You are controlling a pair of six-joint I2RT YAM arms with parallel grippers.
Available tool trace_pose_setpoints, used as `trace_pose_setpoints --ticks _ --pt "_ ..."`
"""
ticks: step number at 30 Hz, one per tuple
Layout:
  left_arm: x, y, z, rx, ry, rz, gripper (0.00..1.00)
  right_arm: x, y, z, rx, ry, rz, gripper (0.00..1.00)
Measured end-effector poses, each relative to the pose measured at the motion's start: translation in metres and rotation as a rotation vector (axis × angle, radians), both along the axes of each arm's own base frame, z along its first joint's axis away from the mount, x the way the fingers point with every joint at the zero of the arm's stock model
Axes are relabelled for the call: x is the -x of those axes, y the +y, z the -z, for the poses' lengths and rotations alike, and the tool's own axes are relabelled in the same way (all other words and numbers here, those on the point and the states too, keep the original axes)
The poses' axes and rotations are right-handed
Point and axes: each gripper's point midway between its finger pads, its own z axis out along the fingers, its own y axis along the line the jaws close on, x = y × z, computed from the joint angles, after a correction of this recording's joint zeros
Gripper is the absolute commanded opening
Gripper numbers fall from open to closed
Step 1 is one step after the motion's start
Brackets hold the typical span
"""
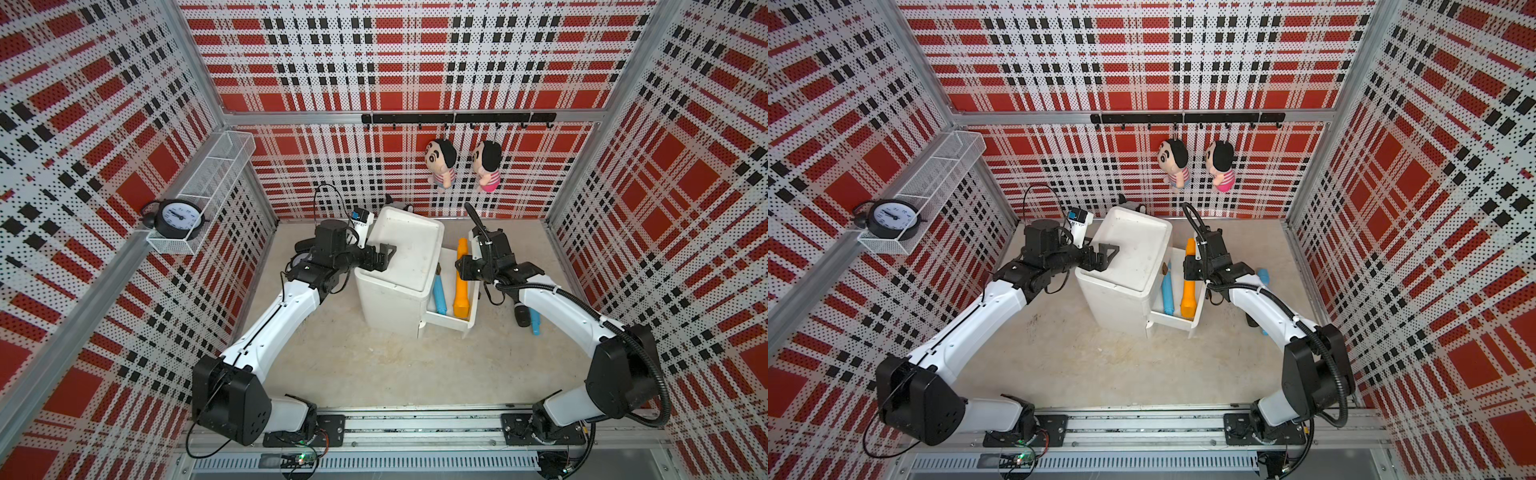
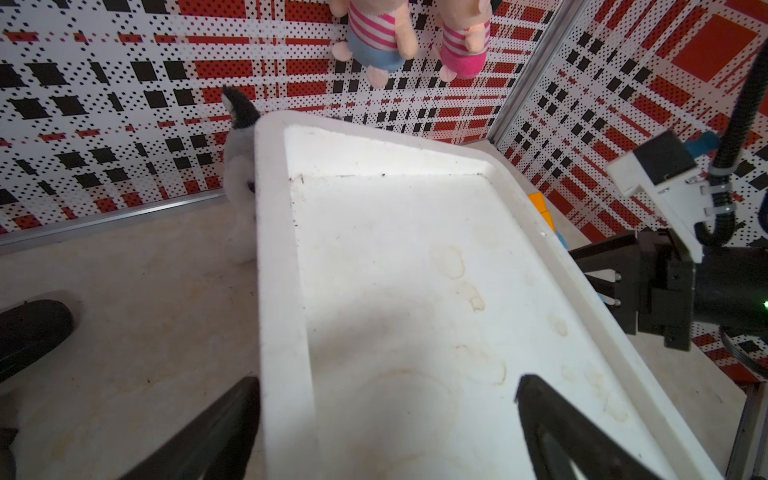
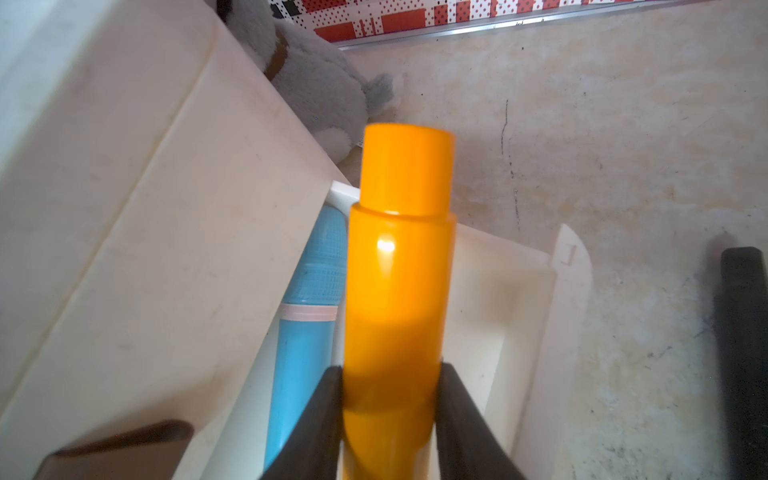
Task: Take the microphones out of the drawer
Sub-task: Pick up the microphone from the drawer, then place the microphone at the center of the board.
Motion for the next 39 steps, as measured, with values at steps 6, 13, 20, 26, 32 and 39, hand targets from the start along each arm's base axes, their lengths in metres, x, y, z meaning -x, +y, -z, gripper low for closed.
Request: trace_pose_setpoints --ticks 6,13,20,26,32,39 --pt "0.000 0.000 0.000 0.000 0.000 -0.001 0.98 0.001 -0.005 -0.017 -0.033 -0.100 0.005 0.00" --pt "0.000 0.000 0.000 -0.001 0.000 -0.001 0.98 -0.003 -0.015 -0.031 -0.070 -0.177 0.033 0.00" --pt "0.000 0.000 0.000 -0.001 -0.001 -0.002 0.98 -0.002 -0.031 -0.061 -0.174 -0.265 0.055 0.00" --pt "0.000 0.000 0.000 -0.001 -0.001 -0.002 0.98 -0.005 -0.052 -0.088 -0.333 -0.323 0.063 0.00" --pt "0.000 0.000 0.000 -0.001 -0.001 -0.002 0.98 -0.004 -0.072 -0.097 -0.508 -0.305 0.030 0.00" --pt "0.000 0.000 0.000 -0.001 0.000 -0.002 0.98 -0.001 -0.114 -0.109 -0.631 -0.293 0.013 0.00"
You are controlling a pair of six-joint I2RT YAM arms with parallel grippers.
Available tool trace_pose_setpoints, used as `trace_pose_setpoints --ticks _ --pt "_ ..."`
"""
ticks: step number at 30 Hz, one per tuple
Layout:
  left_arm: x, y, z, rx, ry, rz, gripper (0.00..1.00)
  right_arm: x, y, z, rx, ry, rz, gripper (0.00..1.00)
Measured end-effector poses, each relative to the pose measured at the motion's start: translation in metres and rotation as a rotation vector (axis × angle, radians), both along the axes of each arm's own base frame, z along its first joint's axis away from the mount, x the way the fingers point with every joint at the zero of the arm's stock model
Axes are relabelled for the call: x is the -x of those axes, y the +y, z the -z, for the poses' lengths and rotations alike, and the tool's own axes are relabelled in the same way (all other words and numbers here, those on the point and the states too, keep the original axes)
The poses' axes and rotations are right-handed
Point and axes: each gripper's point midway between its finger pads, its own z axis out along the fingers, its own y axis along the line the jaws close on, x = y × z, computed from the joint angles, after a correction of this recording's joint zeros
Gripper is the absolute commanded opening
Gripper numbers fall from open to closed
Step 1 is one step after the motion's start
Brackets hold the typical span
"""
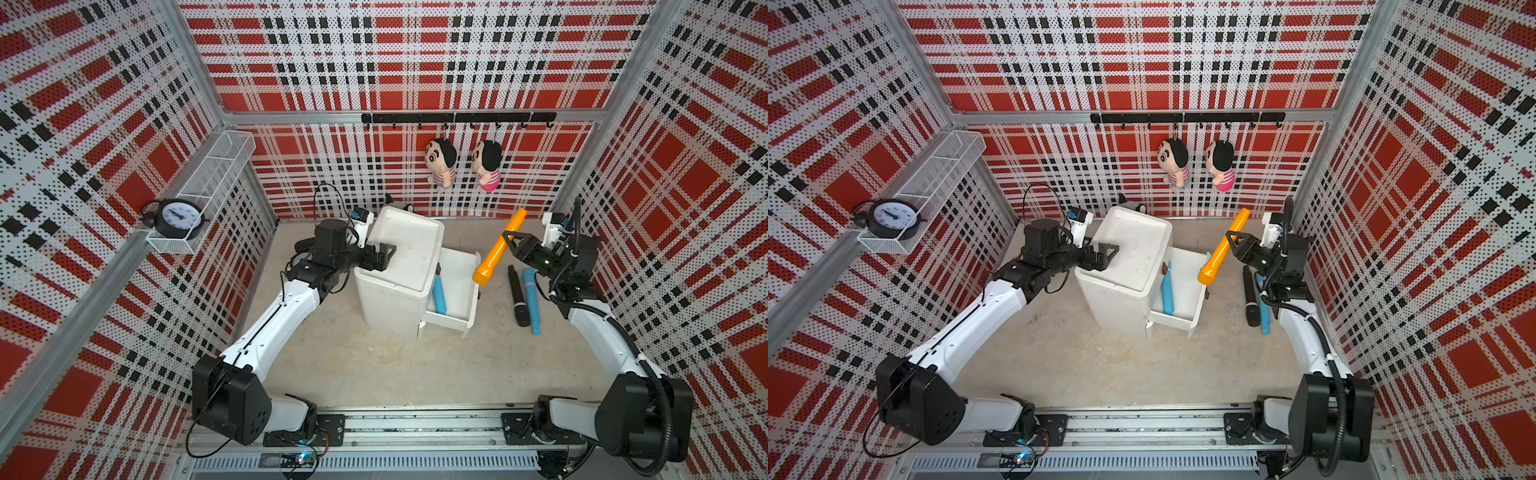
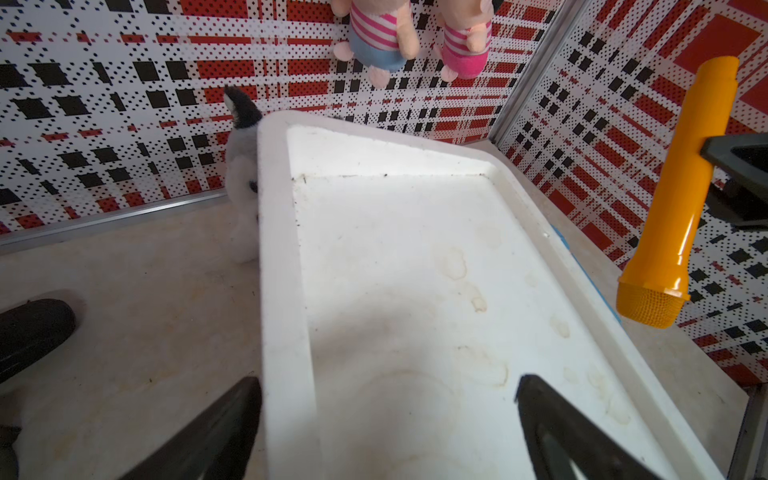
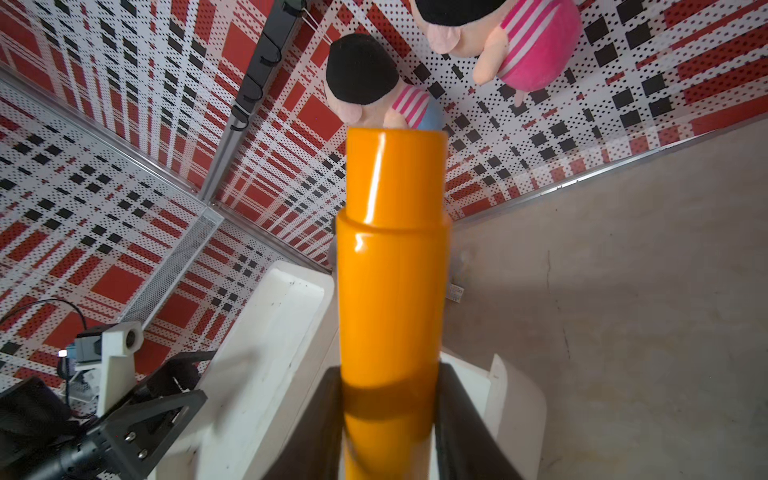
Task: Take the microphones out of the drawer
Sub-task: Place the microphone at the center of the board.
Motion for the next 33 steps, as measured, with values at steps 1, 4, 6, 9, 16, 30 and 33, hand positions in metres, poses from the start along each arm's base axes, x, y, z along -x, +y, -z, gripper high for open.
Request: trace_pose_setpoints --ticks 1,4,6,9,16,30,33 --pt "0.000 0.000 0.000 0.000 0.000 0.000 0.98 0.001 -0.005 0.001 -0.005 0.007 -0.004 0.00" --pt "0.000 0.000 0.000 0.000 0.000 0.000 0.98 0.004 -0.017 0.014 0.006 0.055 -0.006 0.00" --pt "0.000 0.000 0.000 0.000 0.000 0.000 0.98 0.007 -0.022 0.027 0.043 0.104 0.001 0.00" --pt "0.000 0.000 0.000 0.000 0.000 0.001 0.98 0.009 -0.028 0.043 0.124 0.166 0.022 0.00" --pt "0.000 0.000 0.000 0.001 0.001 0.003 0.98 0.019 -0.047 0.086 0.291 0.309 0.086 0.00" --pt "0.000 0.000 0.000 0.001 0.001 0.003 0.98 0.018 -0.046 0.148 0.631 0.499 0.122 0.00" --pt "0.000 0.000 0.000 0.001 0.002 0.003 0.98 0.018 -0.047 0.162 0.670 0.538 0.125 0.00"
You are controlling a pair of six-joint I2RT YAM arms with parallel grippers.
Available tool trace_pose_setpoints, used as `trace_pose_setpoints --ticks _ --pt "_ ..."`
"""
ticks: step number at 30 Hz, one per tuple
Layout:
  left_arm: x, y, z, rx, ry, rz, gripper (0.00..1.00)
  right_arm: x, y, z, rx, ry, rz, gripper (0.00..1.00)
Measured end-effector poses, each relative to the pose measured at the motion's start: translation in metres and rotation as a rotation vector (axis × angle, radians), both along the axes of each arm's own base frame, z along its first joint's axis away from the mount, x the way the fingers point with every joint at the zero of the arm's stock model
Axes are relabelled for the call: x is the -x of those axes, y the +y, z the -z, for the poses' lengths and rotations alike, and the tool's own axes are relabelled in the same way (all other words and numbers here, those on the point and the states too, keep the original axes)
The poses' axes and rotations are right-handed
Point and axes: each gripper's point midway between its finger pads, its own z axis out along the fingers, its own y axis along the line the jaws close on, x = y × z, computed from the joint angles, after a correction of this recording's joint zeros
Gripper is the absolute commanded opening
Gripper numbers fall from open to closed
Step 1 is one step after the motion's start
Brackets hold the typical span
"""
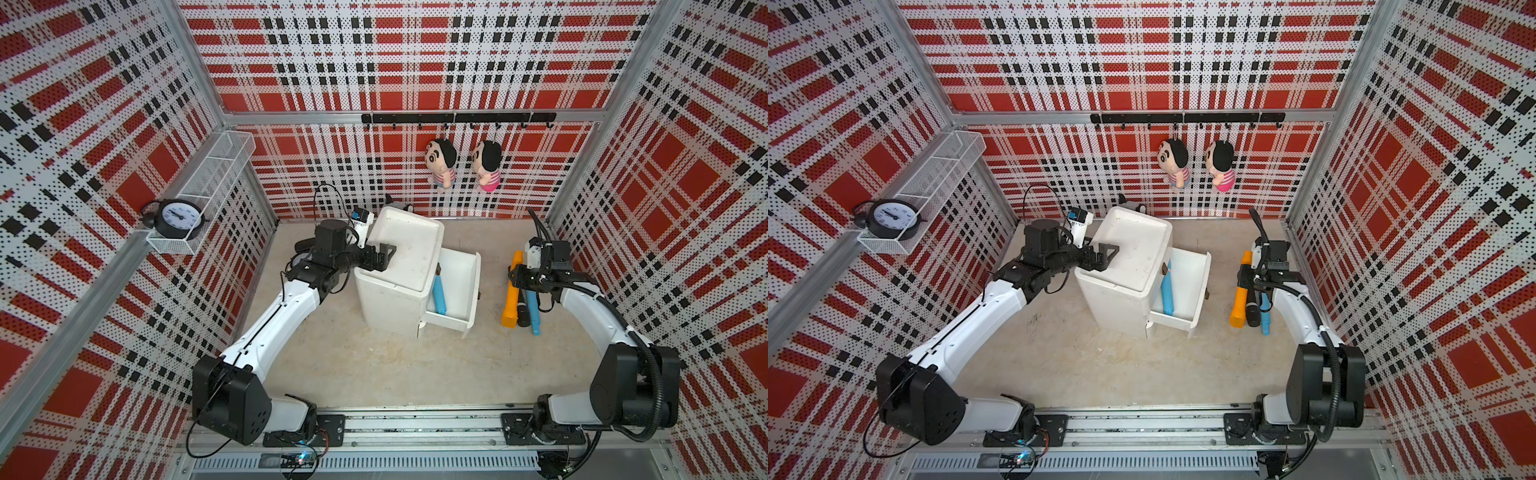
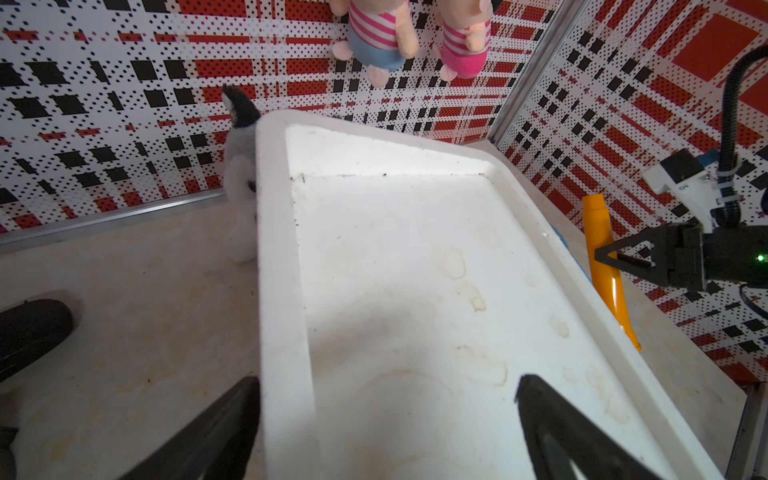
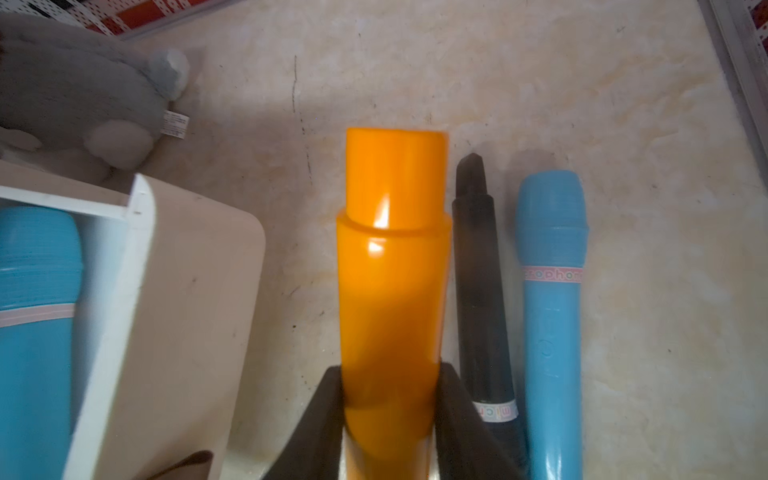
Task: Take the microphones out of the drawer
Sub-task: Place the microphone at the center of the board.
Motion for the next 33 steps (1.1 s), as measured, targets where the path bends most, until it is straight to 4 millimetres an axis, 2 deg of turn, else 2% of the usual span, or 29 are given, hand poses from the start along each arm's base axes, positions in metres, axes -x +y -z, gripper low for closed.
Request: trace_pose_setpoints --ticks 14,23,33 --pt "0.000 0.000 0.000 0.000 0.000 0.000 0.98 -0.008 0.024 0.060 0.099 0.145 -0.051 0.00" --pt "0.000 0.000 0.000 0.000 0.000 0.000 0.98 -0.018 0.014 0.068 0.200 0.165 -0.052 0.00" --pt "0.000 0.000 0.000 0.000 0.000 0.000 0.98 -0.015 0.005 0.081 0.279 0.214 -0.081 0.01"
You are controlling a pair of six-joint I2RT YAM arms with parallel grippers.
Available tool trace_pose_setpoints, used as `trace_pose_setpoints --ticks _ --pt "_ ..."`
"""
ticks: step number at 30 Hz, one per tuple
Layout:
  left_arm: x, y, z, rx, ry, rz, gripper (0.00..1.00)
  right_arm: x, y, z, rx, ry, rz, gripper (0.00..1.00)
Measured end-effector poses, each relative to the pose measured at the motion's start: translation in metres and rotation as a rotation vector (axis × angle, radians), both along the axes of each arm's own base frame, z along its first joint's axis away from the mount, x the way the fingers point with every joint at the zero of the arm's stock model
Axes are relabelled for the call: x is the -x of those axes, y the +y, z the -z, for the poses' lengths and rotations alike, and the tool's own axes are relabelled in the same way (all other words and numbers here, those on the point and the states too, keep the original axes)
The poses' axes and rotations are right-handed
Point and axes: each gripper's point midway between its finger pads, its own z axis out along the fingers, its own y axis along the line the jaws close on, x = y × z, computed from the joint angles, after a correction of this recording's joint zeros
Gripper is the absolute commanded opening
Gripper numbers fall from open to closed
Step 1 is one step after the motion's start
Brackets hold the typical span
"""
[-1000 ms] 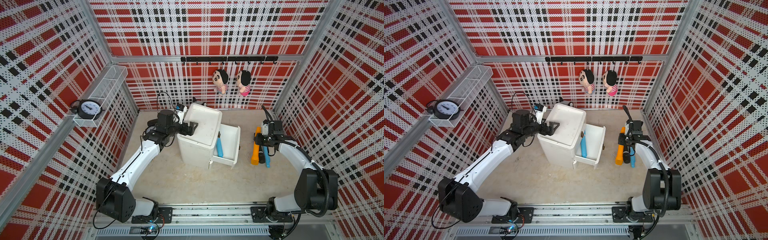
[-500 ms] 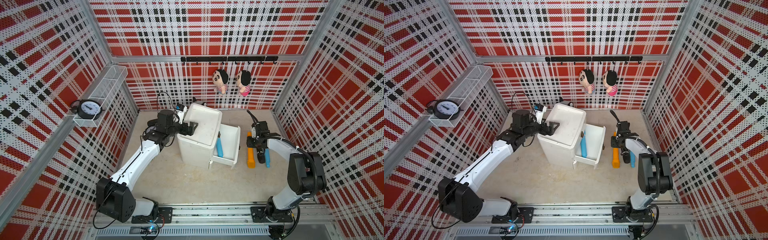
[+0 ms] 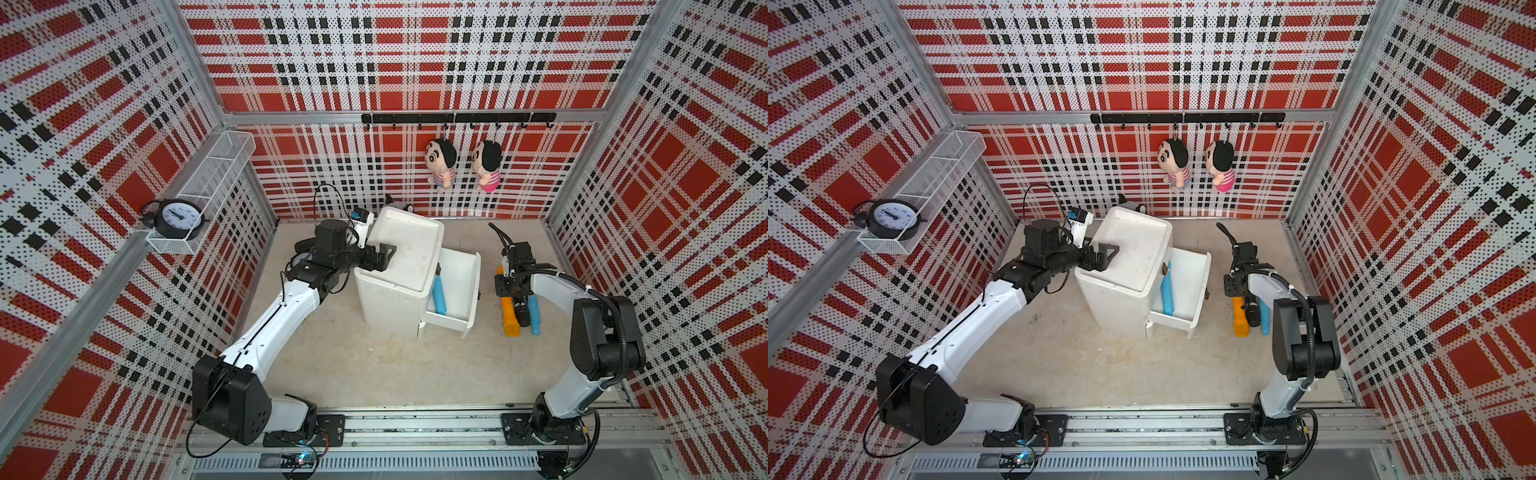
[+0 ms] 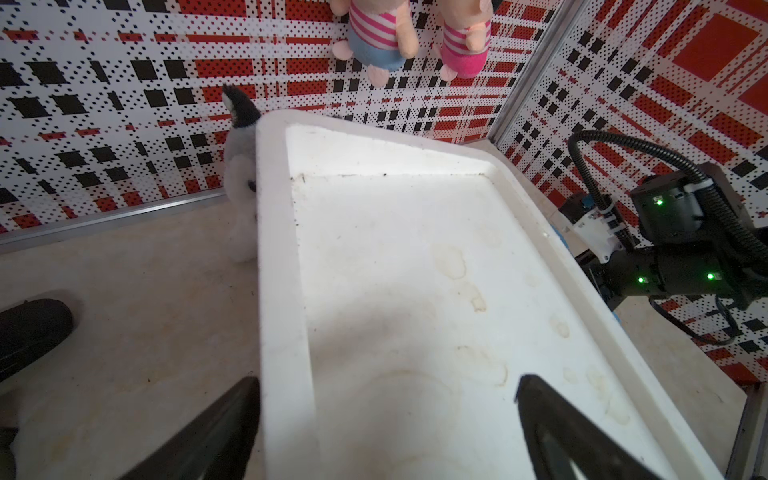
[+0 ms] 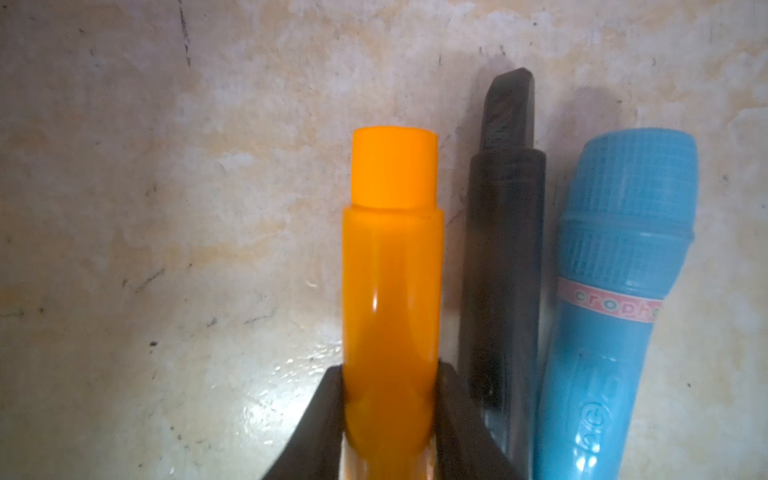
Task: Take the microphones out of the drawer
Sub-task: Place the microphone at the center of the board.
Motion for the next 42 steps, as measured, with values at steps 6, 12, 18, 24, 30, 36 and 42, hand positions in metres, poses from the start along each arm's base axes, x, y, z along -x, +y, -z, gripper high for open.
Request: trace_pose_setpoints --ticks 6,12,18,24,30,36,42 --pt "0.000 0.000 0.000 0.000 0.000 0.000 0.98 -0.005 -0.001 0.003 0.021 0.019 -0.008 0.10" --pt "0.000 0.000 0.000 0.000 0.000 0.000 0.98 -0.004 -0.002 0.013 0.040 0.048 -0.012 0.12" --pt "0.000 0.000 0.000 0.000 0.000 0.000 0.98 -0.001 -0.003 0.022 0.048 0.076 -0.011 0.25" --pt "0.000 0.000 0.000 0.000 0.000 0.000 0.98 -0.001 -0.003 0.023 0.047 0.081 -0.008 0.41" --pt "0.000 0.000 0.000 0.000 0.000 0.000 0.98 -0.001 -0.003 0.023 0.045 0.081 -0.002 0.45" --pt "0.000 0.000 0.000 0.000 0.000 0.000 0.98 -0.006 -0.002 0.017 0.043 0.065 0.000 0.47" --pt "0.000 0.000 0.000 0.000 0.000 0.000 0.98 -0.007 -0.002 0.015 0.040 0.066 0.002 0.54"
